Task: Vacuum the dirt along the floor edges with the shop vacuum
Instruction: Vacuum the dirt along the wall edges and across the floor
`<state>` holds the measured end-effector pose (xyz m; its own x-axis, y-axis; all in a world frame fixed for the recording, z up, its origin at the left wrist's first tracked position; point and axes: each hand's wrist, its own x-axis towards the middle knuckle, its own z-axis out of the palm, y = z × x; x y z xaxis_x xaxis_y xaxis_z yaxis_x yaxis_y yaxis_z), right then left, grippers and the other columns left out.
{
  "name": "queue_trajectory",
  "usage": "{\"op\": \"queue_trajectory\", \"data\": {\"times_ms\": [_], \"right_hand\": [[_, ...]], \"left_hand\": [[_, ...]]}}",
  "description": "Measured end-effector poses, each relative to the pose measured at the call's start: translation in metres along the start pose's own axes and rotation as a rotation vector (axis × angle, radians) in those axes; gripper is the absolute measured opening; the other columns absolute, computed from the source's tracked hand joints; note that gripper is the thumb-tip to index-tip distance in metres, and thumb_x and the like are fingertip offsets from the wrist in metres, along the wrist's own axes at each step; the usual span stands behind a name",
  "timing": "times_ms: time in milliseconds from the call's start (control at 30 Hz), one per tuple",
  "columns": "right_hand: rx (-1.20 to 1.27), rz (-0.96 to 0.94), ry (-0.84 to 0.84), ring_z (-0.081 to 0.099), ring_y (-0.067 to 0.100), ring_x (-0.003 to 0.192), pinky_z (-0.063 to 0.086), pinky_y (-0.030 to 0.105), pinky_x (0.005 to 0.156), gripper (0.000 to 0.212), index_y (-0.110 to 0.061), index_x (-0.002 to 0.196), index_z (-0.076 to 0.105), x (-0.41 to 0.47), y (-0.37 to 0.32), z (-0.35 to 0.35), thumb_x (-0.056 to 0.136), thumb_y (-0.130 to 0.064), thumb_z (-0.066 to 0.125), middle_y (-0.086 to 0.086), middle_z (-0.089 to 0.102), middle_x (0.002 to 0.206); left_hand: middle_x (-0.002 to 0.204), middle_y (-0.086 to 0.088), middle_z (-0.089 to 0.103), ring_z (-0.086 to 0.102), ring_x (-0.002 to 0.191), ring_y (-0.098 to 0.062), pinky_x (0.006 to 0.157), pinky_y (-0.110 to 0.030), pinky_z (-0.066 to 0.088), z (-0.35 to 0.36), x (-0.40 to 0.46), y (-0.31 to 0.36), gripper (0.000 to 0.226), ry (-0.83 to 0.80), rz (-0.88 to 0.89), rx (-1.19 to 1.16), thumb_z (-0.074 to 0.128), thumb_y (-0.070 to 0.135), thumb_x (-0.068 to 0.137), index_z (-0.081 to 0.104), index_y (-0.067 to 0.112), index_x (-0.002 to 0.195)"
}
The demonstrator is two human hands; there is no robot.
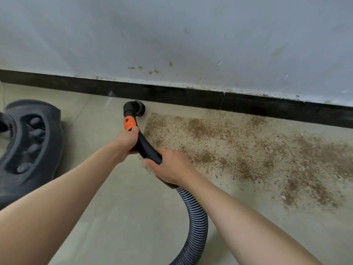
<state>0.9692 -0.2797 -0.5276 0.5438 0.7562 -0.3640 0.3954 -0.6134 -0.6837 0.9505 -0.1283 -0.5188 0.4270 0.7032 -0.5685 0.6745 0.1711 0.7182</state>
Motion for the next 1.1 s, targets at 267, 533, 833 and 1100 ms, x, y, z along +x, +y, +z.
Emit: {"op": "queue_trajectory", "data": {"times_ms": [267,533,833,1100], "right_hand": [[-0.003,0.056,0.046,0.057,0.025,0.076,0.038,0.032,0.06,0.032,-0.026,0.093,0.043,-0.007,0.004,0.015,0.092,-0.058,0.046,0.001,0.06,0.084],[0.123,0.22,0.196,0.063,0.02,0.068,0.045,0.032,0.059,0.03,-0.029,0.083,0.048,-0.057,0.04,0.007,0.091,-0.058,0.048,-0.001,0.066,0.076],[0.16,0.362,0.321,0.06,0.018,0.068,0.039,0.029,0.054,0.031,-0.026,0.087,0.049,-0.078,0.056,-0.006,0.092,-0.057,0.048,-0.003,0.061,0.076],[0.046,0.269,0.25,0.059,0.019,0.066,0.037,0.029,0.05,0.034,-0.024,0.09,0.046,-0.065,0.033,-0.002,0.092,-0.058,0.046,-0.002,0.061,0.077]], "left_hand": [[0.092,-0.011,0.052,0.052,0.094,-0.03,0.074,-0.037,0.048,0.008,0.005,-0.017,0.024,-0.112,0.024,-0.03,0.037,0.026,0.101,0.04,0.005,0.11],[0.106,-0.016,0.053,0.055,0.095,-0.03,0.078,-0.037,0.05,0.068,-0.025,-0.014,0.04,-0.328,0.1,0.095,0.036,0.032,0.101,0.044,-0.002,0.122],[0.111,-0.017,0.055,0.055,0.109,-0.035,0.096,-0.046,0.047,0.114,-0.041,0.003,0.045,-0.461,0.144,0.16,0.037,0.035,0.1,0.045,0.0,0.125],[0.106,-0.014,0.055,0.056,0.1,-0.031,0.089,-0.041,0.049,0.082,-0.026,-0.011,0.045,-0.297,0.124,0.025,0.041,0.034,0.099,0.044,-0.003,0.125]]}}
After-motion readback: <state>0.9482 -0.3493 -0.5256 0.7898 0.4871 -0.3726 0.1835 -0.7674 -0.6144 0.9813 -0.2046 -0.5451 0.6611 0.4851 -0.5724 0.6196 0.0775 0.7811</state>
